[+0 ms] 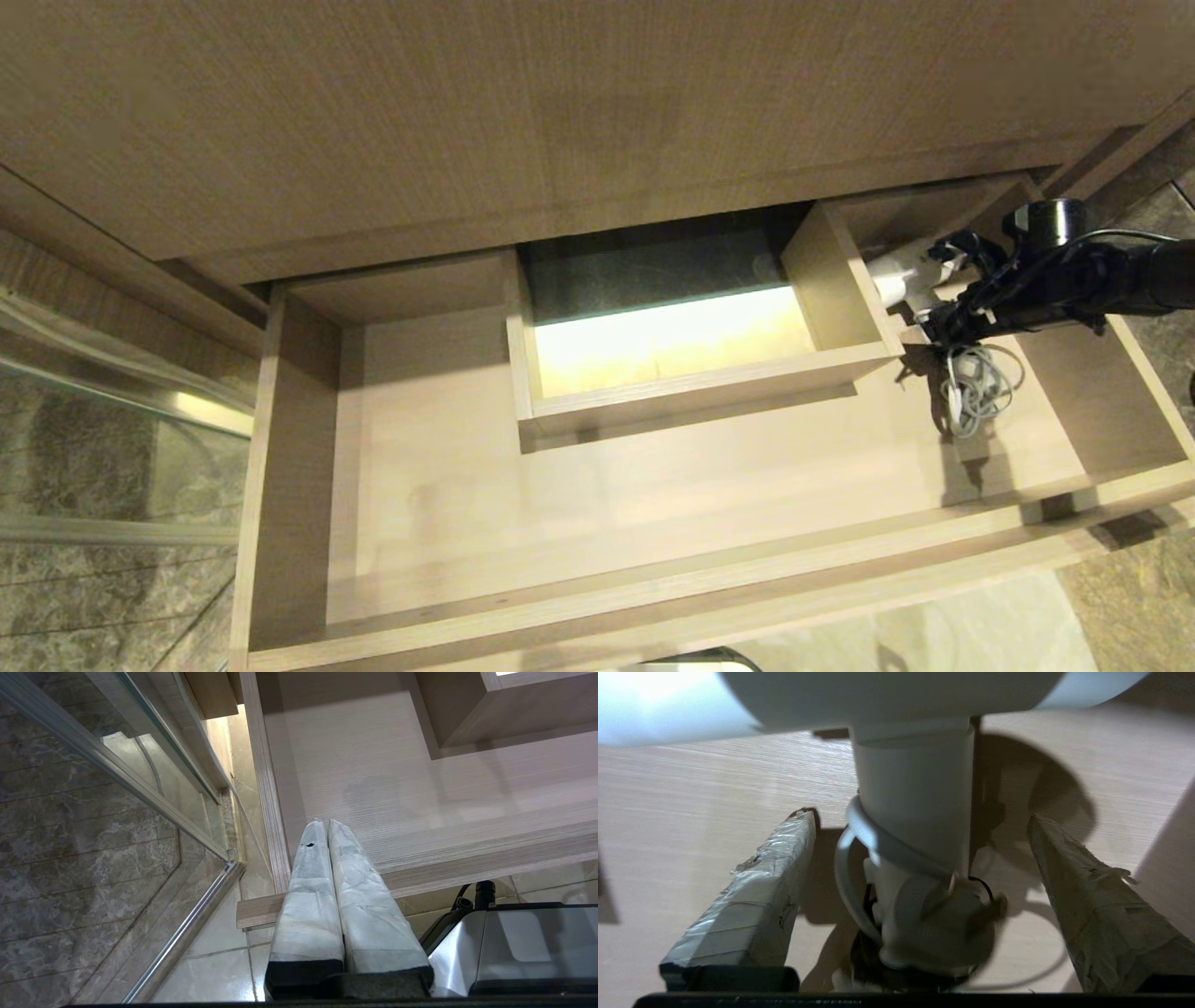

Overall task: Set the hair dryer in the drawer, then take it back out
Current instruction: Take the hairdryer out

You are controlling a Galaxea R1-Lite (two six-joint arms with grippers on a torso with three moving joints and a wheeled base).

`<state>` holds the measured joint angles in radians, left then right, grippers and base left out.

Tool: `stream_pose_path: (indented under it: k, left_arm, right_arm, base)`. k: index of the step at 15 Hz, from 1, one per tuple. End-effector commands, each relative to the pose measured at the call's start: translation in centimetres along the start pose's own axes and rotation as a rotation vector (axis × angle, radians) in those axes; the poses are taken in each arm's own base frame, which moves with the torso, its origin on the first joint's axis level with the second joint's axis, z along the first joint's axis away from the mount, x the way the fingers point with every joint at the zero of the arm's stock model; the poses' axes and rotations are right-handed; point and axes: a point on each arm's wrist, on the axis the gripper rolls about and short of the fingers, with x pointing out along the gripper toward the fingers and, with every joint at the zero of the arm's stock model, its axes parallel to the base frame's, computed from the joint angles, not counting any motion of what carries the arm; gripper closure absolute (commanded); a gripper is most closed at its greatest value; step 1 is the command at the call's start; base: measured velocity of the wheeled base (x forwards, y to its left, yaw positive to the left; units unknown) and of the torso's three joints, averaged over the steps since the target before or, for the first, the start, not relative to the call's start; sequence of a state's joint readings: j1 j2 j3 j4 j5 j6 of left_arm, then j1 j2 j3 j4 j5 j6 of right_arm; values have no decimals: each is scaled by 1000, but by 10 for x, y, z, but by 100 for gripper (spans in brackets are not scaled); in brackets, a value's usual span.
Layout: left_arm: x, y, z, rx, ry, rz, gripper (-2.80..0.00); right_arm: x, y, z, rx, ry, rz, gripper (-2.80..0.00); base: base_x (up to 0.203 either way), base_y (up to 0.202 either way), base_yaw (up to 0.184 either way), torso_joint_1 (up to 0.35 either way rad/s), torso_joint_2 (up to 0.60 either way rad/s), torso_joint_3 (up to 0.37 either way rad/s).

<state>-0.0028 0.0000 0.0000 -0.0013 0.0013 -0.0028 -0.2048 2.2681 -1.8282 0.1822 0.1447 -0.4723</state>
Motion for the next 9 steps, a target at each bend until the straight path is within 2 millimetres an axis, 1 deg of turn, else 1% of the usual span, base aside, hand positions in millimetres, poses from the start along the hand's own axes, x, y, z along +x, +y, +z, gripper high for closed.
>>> stream_pose_path:
  k: [1, 4, 5, 9]
  left_arm:
    - [0, 0, 0, 0, 0, 0, 0]
    - [0, 0, 0, 0, 1, 0, 0]
    - [0, 0, 0, 0, 0, 0, 0]
    - [0, 0, 0, 1, 0, 0, 0]
  right_arm:
    - [10, 3, -6, -1, 18, 13, -280]
    - [14, 2, -8, -1, 15, 10, -280]
    - [14, 2, -8, -1, 16, 10, 0]
    - [7, 3, -3, -4, 8, 7, 0]
  base:
    - [0, 0, 0, 0, 0, 0]
    - [0, 0, 0, 0, 0, 0]
    - [0, 0, 0, 0, 0, 0]
    - [0, 0, 0, 0, 0, 0]
